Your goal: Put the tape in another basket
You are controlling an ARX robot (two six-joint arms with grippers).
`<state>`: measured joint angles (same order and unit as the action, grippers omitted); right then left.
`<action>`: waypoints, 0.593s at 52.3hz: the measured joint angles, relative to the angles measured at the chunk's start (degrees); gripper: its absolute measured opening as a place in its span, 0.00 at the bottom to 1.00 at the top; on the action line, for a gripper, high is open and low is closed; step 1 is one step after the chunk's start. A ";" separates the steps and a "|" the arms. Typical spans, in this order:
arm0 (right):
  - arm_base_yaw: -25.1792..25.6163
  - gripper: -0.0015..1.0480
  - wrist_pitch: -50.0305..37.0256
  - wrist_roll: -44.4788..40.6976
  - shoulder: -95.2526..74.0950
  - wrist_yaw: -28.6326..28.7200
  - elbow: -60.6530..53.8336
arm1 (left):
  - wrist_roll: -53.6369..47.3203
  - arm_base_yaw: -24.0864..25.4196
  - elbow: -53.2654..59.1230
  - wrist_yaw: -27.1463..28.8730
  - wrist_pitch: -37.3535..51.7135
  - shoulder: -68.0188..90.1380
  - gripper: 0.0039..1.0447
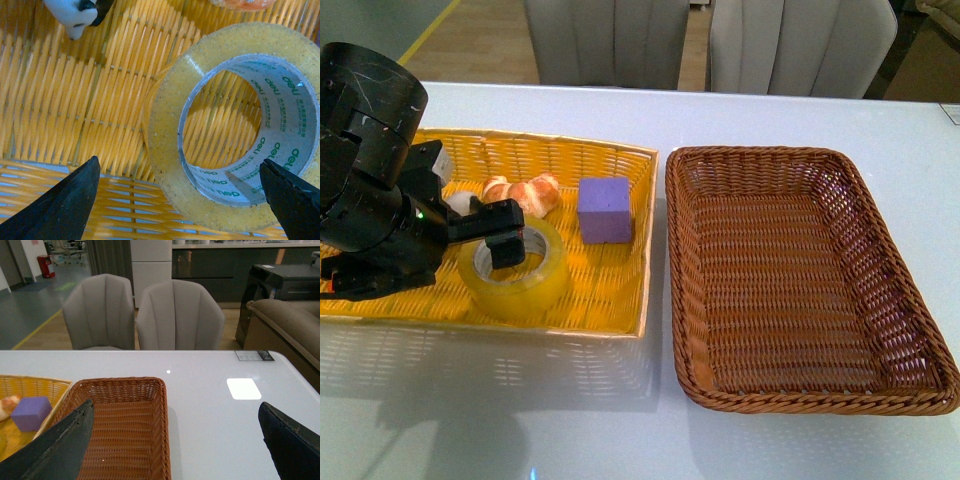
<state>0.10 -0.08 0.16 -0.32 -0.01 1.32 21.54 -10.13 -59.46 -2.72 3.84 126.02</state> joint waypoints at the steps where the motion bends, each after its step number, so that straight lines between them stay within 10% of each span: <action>1: 0.00 0.91 0.00 0.02 0.00 0.00 0.00 | -0.50 0.00 -0.07 0.46 0.11 0.02 0.92; 31: 0.00 0.91 0.00 0.00 0.00 0.00 0.00 | -5.53 -0.07 -0.52 0.79 1.75 0.85 0.83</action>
<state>0.10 -0.08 0.16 -0.32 -0.01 1.32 16.01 -10.20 -59.99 -1.93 5.58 126.87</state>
